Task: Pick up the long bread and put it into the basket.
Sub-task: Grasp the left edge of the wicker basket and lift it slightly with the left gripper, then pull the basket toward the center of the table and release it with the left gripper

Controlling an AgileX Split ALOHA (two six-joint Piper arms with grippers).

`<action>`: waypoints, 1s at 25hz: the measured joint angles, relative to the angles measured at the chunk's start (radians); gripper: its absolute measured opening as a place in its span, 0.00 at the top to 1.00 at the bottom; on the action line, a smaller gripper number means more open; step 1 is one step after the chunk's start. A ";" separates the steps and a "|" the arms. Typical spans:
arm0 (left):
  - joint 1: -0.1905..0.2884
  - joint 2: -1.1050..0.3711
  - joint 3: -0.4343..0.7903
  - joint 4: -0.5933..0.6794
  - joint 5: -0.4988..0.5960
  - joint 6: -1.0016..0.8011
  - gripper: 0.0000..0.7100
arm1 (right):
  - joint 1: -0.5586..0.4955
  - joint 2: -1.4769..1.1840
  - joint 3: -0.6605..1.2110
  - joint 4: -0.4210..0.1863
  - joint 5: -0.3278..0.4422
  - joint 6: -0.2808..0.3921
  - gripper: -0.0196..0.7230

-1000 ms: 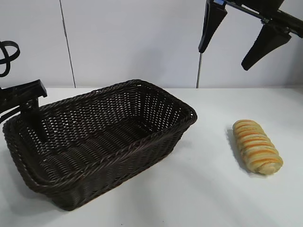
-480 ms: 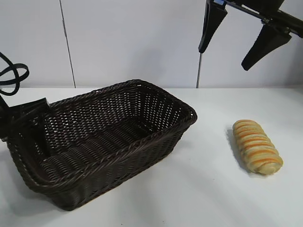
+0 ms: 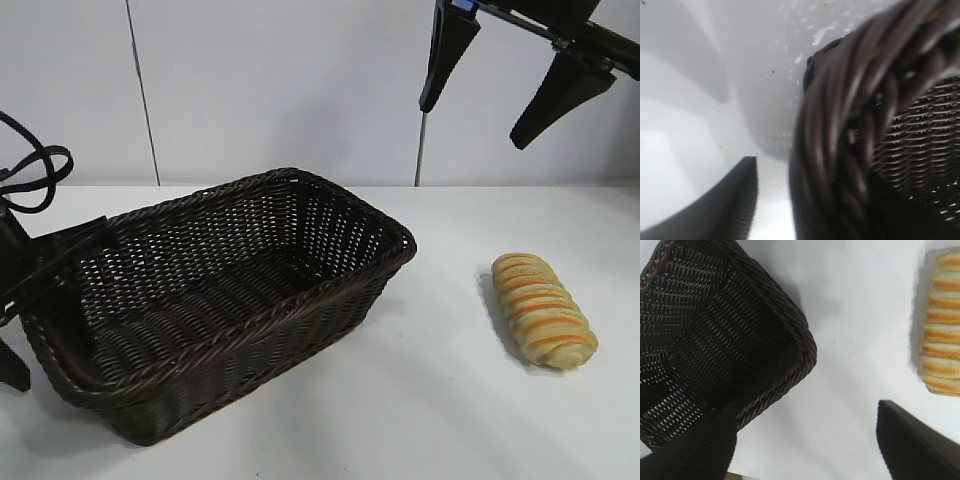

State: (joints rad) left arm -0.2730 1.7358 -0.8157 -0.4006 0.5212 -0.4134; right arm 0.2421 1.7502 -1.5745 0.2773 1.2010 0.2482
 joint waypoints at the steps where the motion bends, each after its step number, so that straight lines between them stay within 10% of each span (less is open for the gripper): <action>1: 0.000 0.000 0.000 0.000 0.000 0.003 0.86 | 0.000 0.000 0.000 0.000 0.001 0.000 0.22; 25: 0.083 0.005 -0.275 -0.075 0.367 0.486 0.86 | 0.000 0.000 0.000 0.001 0.001 -0.006 0.22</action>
State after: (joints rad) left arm -0.1901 1.7403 -1.0904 -0.4760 0.8879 0.0729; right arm 0.2421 1.7502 -1.5745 0.2779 1.2020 0.2418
